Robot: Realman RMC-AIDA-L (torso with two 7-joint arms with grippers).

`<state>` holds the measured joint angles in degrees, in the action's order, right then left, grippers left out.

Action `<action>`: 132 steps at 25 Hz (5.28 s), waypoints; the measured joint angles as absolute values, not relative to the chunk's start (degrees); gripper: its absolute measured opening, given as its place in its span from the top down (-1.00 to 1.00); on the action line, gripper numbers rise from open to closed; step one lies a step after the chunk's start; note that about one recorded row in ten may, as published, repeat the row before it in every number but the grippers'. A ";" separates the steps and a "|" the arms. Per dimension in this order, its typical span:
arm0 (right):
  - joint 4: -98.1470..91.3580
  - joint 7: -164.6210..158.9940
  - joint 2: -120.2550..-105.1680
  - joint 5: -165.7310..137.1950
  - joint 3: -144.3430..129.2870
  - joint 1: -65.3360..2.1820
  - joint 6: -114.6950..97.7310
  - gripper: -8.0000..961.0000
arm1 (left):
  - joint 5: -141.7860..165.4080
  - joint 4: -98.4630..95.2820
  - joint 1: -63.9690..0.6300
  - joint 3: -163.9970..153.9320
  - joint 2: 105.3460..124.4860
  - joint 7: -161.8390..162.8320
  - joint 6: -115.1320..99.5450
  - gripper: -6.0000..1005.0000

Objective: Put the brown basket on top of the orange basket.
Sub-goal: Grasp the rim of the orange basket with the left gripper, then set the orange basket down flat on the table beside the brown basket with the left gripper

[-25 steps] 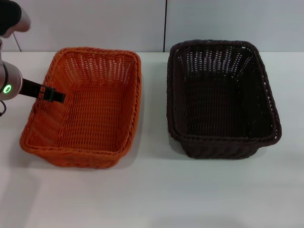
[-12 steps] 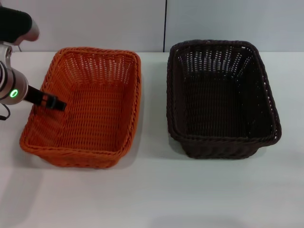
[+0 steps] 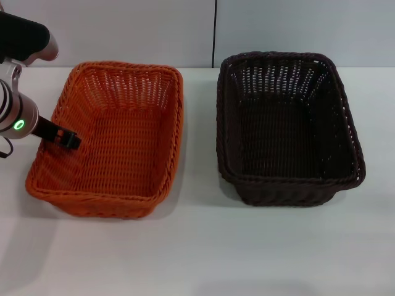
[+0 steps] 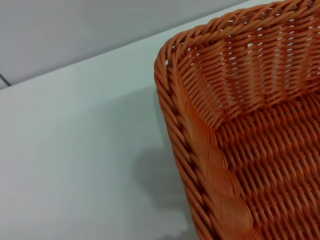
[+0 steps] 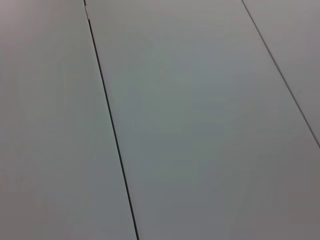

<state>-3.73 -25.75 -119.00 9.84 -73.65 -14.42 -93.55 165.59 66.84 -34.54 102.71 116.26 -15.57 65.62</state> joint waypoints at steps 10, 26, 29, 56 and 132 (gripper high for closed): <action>-3.78 -25.75 -119.00 9.75 -73.65 -14.56 -93.46 -0.71 | 165.58 67.32 -34.25 102.41 116.06 -16.79 66.75 0.27; -3.77 -25.75 -119.04 9.75 -73.65 -14.19 -94.19 -0.71 | 165.60 83.98 -30.18 102.92 115.75 -30.22 79.21 0.33; -3.88 -25.84 -119.11 9.74 -73.65 -14.05 -94.41 -0.71 | 165.61 85.10 -29.89 102.92 115.75 -31.09 79.98 0.36; -3.51 -27.34 -119.33 8.32 -73.65 -13.40 -97.37 -0.71 | 162.82 107.32 -27.34 100.23 117.89 -52.72 97.82 0.68; -1.94 -27.32 -118.91 7.65 -73.17 -13.06 -96.75 -0.71 | 154.35 87.39 -41.84 89.51 118.34 -45.27 89.37 0.47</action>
<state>-1.94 -27.33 -118.91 7.65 -73.17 -13.06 -96.75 154.35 87.39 -41.84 89.51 118.34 -45.27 89.37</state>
